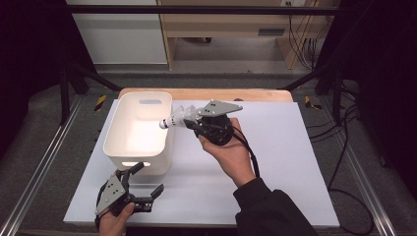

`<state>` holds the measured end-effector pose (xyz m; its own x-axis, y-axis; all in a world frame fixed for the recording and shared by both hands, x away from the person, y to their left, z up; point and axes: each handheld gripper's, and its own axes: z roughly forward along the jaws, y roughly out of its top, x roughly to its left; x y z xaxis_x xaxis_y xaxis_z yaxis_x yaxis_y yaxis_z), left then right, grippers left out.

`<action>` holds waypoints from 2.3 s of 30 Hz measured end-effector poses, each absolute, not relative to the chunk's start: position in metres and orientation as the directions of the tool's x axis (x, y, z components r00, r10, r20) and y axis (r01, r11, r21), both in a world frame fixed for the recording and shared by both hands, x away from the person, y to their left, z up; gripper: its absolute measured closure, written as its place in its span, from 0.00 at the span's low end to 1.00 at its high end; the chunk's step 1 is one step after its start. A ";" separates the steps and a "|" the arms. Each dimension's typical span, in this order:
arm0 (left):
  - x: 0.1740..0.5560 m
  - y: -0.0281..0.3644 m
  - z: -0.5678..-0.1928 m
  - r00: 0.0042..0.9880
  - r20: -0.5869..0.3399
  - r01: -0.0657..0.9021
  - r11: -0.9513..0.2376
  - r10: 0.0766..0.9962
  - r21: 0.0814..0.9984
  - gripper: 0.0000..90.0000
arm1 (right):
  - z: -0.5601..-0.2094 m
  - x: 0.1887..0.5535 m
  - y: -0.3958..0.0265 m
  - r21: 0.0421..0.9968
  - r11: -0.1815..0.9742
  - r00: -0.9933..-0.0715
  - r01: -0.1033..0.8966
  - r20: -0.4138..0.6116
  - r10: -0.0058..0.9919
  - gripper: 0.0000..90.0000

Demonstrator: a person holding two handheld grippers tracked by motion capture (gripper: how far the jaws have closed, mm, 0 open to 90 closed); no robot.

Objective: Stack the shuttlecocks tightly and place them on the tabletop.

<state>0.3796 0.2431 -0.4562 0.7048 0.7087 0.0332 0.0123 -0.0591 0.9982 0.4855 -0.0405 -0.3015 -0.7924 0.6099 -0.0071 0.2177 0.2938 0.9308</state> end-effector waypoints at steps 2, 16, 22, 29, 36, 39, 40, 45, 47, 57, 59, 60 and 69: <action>0.379 0.243 -0.456 0.707 0.036 0.009 -0.060 0.707 0.998 0.04 | -0.301 0.485 -0.037 0.930 0.299 -0.796 0.213 -0.013 0.605 0.98; 0.379 0.244 -0.456 0.707 0.033 0.009 -0.055 0.706 0.998 0.04 | -0.295 0.487 -0.006 0.911 0.367 -0.821 0.185 -0.062 0.568 0.98; 0.380 0.244 -0.456 0.707 0.031 0.009 -0.053 0.707 0.999 0.04 | -0.292 0.488 0.006 0.897 0.407 -0.827 0.173 -0.092 0.554 0.98; 0.380 0.245 -0.456 0.707 0.030 0.009 -0.052 0.707 0.999 0.04 | -0.291 0.491 0.018 0.876 0.456 -0.833 0.157 -0.131 0.538 0.98; 0.380 0.245 -0.455 0.707 0.028 0.009 -0.048 0.706 0.999 0.04 | -0.290 0.494 0.025 0.858 0.490 -0.837 0.158 -0.147 0.528 0.98; 0.380 0.245 -0.455 0.707 0.027 0.009 -0.048 0.706 0.999 0.04 | -0.290 0.495 0.028 0.846 0.510 -0.840 0.155 -0.160 0.519 0.98; 0.380 0.245 -0.455 0.708 0.028 0.009 -0.048 0.706 0.999 0.04 | -0.290 0.496 0.029 0.844 0.514 -0.842 0.151 -0.164 0.515 0.98; 0.380 0.245 -0.455 0.707 0.028 0.008 -0.047 0.706 0.999 0.04 | -0.290 0.496 0.036 0.830 0.541 -0.846 0.138 -0.185 0.500 0.98; 0.380 0.245 -0.455 0.706 0.026 0.008 -0.046 0.707 0.999 0.04 | -0.291 0.496 0.038 0.826 0.547 -0.848 0.138 -0.187 0.496 0.98; 0.380 0.246 -0.455 0.706 0.026 0.008 -0.044 0.708 0.999 0.04 | -0.298 0.494 0.047 0.794 0.593 -0.856 0.131 -0.212 0.472 0.98; 0.380 0.246 -0.455 0.706 0.026 0.007 -0.044 0.708 0.999 0.04 | -0.299 0.494 0.048 0.788 0.603 -0.858 0.125 -0.220 0.464 0.98; 0.380 0.246 -0.455 0.706 0.027 0.007 -0.045 0.708 0.999 0.04 | -0.300 0.493 0.050 0.784 0.608 -0.859 0.121 -0.225 0.461 0.98; 0.380 0.246 -0.455 0.707 0.028 0.006 -0.046 0.707 0.999 0.04 | -0.306 0.492 0.056 0.751 0.651 -0.863 0.108 -0.254 0.437 0.98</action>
<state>0.3796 0.2459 -0.4547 0.7066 0.7071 0.0281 0.0059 -0.0455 0.9989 0.4925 0.0560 -0.3061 -0.8626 0.4373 -0.2543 0.1084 0.6508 0.7515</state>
